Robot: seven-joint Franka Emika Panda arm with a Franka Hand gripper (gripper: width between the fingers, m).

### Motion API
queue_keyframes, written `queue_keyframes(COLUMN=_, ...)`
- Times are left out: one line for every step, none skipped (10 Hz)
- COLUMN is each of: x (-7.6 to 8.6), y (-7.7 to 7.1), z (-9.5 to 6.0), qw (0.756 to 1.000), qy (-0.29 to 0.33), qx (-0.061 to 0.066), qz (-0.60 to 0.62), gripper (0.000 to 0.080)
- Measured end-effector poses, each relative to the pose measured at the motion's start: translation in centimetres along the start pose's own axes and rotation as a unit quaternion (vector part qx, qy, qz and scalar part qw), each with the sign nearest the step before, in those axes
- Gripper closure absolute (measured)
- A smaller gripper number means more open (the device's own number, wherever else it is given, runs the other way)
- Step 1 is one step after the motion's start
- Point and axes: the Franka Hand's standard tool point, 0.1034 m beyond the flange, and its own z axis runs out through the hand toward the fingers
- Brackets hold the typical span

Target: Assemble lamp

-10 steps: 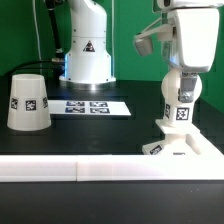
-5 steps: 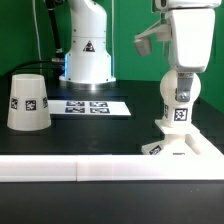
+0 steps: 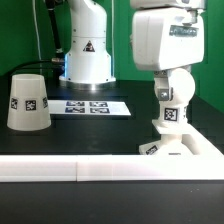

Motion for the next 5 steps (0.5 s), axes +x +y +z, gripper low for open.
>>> queue_keyframes(x=0.1, y=-0.02, z=-0.02, qw=0.998, qy=0.001, qx=0.0, qz=0.055, gripper=0.0222)
queue_keyframes(x=0.32, y=-0.09, z=-0.06, qw=0.994, qy=0.004, qx=-0.002, qz=0.108, gripper=0.0221)
queue_keyframes(x=0.39, y=-0.08, z=-0.09, qw=0.991, qy=0.005, qx=-0.002, qz=0.137, gripper=0.022)
queue_keyframes(x=0.45, y=-0.02, z=-0.13, qw=0.985, qy=0.006, qx=-0.003, qz=0.175, gripper=0.022)
queue_keyframes(x=0.46, y=0.05, z=-0.16, qw=0.979, qy=0.007, qx=-0.003, qz=0.203, gripper=0.022)
